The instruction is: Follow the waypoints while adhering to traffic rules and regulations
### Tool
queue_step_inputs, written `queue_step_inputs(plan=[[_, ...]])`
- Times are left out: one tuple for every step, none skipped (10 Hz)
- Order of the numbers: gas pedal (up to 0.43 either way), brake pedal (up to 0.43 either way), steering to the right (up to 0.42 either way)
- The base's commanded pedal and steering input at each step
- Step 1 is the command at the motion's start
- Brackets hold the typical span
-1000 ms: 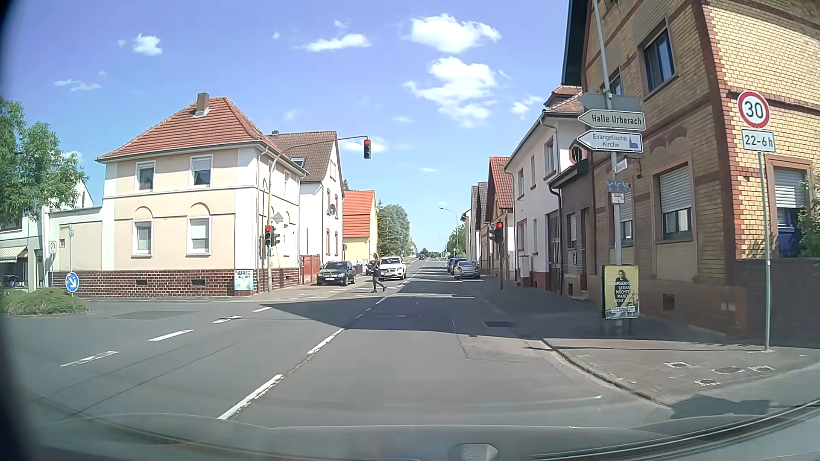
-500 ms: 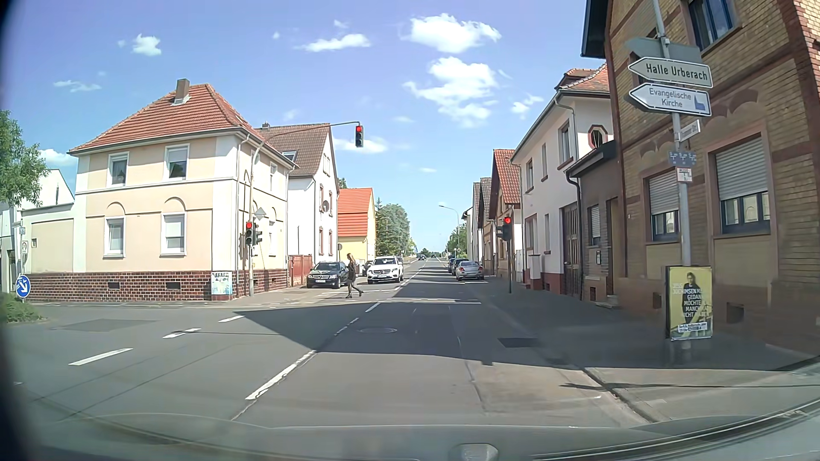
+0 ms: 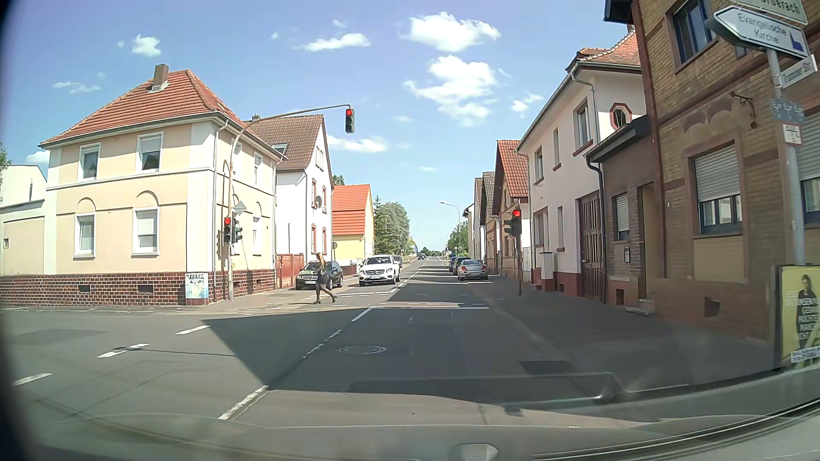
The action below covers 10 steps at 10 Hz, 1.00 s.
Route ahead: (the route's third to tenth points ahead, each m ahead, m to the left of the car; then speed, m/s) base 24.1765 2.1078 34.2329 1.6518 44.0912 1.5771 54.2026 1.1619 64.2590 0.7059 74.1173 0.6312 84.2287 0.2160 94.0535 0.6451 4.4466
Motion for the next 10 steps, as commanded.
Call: queue_step_inputs(plan=[[0.000, 0.226, -0.002], [0.000, 0.226, -0.001], [0.000, 0.226, -0.002], [0.000, 0.226, -0.002], [0.000, 0.226, -0.002], [0.000, 0.232, -0.002], [0.000, 0.232, -0.002], [0.000, 0.232, -0.001], [0.000, 0.232, -0.001], [0.000, 0.232, -0.002]])
